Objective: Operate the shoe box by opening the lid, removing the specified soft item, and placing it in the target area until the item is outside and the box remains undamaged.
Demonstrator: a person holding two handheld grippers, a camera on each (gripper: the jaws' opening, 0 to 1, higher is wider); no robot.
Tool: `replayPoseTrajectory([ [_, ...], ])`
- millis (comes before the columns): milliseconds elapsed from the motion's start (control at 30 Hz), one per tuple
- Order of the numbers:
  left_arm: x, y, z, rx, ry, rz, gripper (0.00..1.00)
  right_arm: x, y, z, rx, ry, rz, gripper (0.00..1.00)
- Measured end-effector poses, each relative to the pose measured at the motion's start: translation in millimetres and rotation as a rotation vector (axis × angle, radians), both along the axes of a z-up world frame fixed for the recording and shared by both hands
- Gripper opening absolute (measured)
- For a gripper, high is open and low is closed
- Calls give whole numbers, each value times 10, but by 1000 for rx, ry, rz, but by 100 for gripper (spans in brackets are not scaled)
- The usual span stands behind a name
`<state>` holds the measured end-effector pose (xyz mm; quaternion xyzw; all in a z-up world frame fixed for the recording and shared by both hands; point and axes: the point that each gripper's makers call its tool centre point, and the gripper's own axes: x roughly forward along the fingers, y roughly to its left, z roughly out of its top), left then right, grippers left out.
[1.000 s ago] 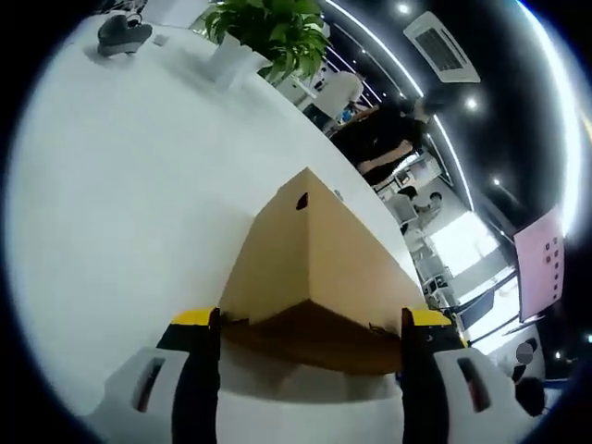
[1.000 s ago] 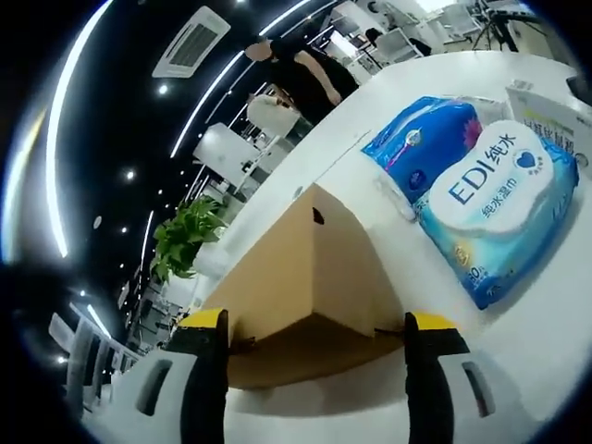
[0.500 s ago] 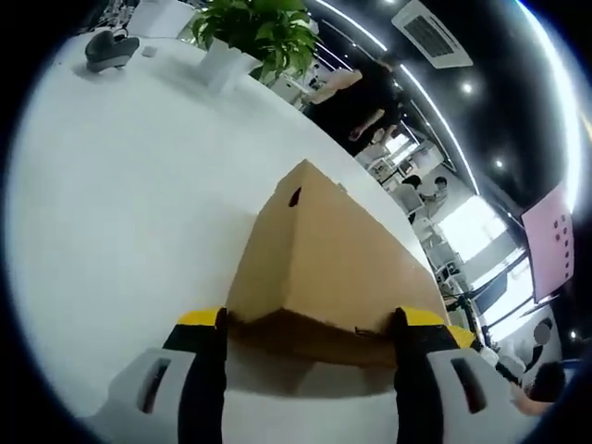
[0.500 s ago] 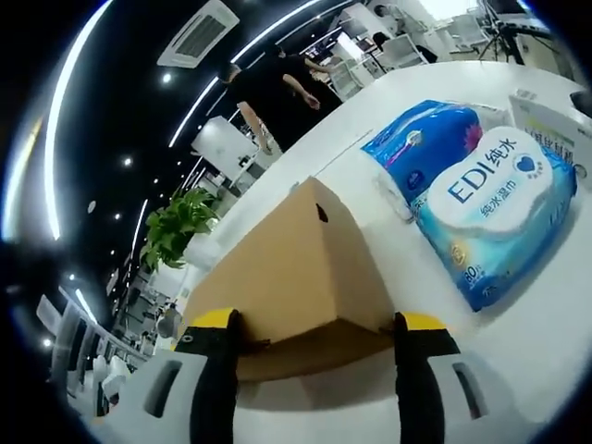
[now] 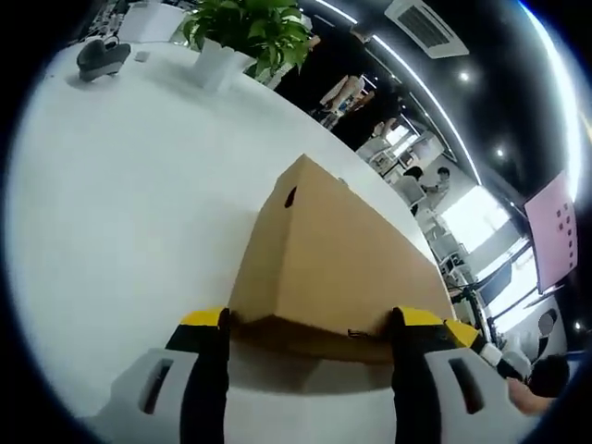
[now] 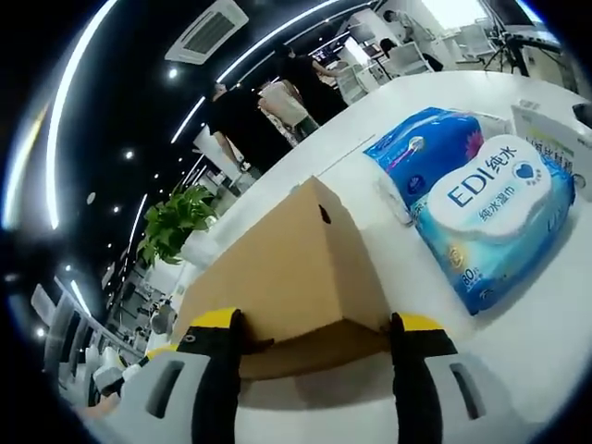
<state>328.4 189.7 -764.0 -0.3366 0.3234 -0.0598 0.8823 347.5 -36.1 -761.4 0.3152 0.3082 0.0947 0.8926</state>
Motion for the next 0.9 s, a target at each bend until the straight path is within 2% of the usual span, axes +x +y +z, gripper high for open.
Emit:
replayPoseTrajectory([
  [67, -6, 13, -4, -13, 10, -5, 71, 4, -4, 7, -3, 22, 19, 65],
  [133, -54, 19, 0, -100, 52, 6, 67, 29, -45, 73, -73, -28, 64, 61],
  [167, -74, 34, -10, -120, 65, 6, 66, 13, -40, 89, -86, -20, 83, 60],
  [233, -96, 97, -16, -109, 61, 7, 64, 15, -56, 109, -124, -31, 104, 59],
  [300, -119, 128, 54, -100, 27, 3, 65, 5, -60, 129, -207, -53, 168, 60],
  [367, -140, 144, 80, -78, 17, -10, 70, 17, -42, 221, -262, -116, 222, 60],
  [467, -180, 180, 112, 21, -20, -87, 73, 13, -52, 315, -310, -164, 267, 63],
  [533, -203, 193, 159, 70, -48, -126, 65, -2, -52, 358, -355, -193, 315, 67],
  [567, -215, 200, 190, 93, -68, -135, 63, -9, -85, 382, -431, -227, 361, 69],
  [600, -234, 194, 200, 93, -61, -135, 66, -17, -99, 396, -475, -246, 385, 71],
  [667, -237, 169, 236, 121, -90, -172, 73, -74, -90, 397, -561, -272, 470, 72],
  [733, -263, 171, 247, 228, -118, -237, 74, -96, -67, 424, -588, -293, 498, 72],
  [767, -279, 169, 256, 308, -133, -278, 73, -102, -57, 445, -602, -303, 504, 71],
  [833, -287, 235, 280, 421, -130, -284, 64, -102, -50, 450, -616, -305, 513, 71],
  [867, -266, 251, 319, 475, -154, -292, 61, -99, -49, 453, -629, -312, 521, 70],
  [900, -261, 244, 341, 493, -163, -296, 61, -93, -55, 452, -642, -315, 522, 69],
])
